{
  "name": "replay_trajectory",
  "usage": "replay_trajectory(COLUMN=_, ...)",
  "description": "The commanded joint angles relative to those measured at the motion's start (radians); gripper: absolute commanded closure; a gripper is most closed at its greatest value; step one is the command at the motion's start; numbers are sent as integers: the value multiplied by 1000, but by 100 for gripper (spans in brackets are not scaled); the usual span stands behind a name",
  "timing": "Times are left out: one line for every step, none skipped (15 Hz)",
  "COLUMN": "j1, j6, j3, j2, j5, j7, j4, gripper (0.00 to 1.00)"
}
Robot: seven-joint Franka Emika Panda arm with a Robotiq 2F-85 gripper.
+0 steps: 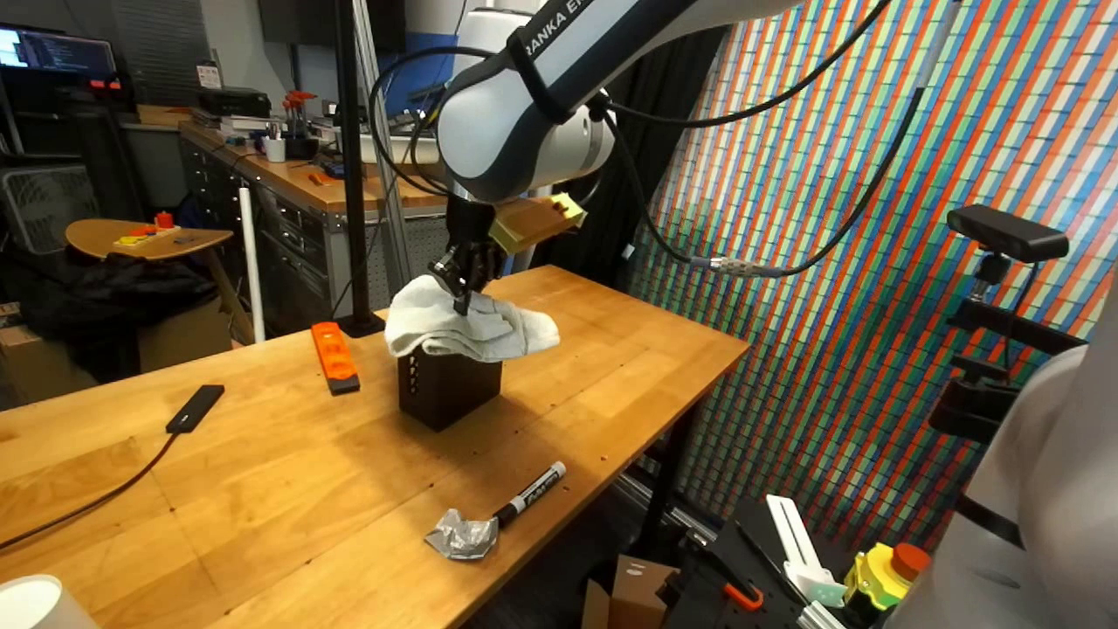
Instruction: Put the cloth in the black box
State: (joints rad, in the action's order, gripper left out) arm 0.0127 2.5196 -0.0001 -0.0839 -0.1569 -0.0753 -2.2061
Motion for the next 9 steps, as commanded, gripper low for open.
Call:
replay_trajectory(j1=-5, j6=-32, j3=-15, j2=-85, j5=-31, j7=41, j4=109, gripper=97)
replay_trajectory(j1=-9, j6=-42, j3=-15, j2=-108, j5=-31, j7=44, j4=127, gripper=97)
replay_trajectory(j1=-14, j6=-58, j3=-13, j2=-130, j5=-32, j7=47, j4=144, gripper=97)
replay_trajectory(j1=-18, j6=-76, j3=-10, j2=-151, j5=-28, j7=44, j4=159, gripper=97)
replay_trajectory(j1=-25, j6=-102, j3=-7, j2=-173, j5=-30, j7=45, j4=170, gripper=97)
replay_trajectory(j1=-30, j6=-131, j3=-4, j2=-191, j5=-28, j7=38, j4=180, gripper=97)
replay_trajectory(j1=-39, j6=-160, j3=-5, j2=-207, j5=-41, j7=43, j4=186, gripper=97)
replay_trajectory(j1=-43, j6=-186, j3=-1, j2=-227, j5=-36, j7=32, j4=195, gripper=97)
replay_trajectory(j1=-42, j6=-210, j3=6, j2=-248, j5=-16, j7=11, j4=207, gripper=97)
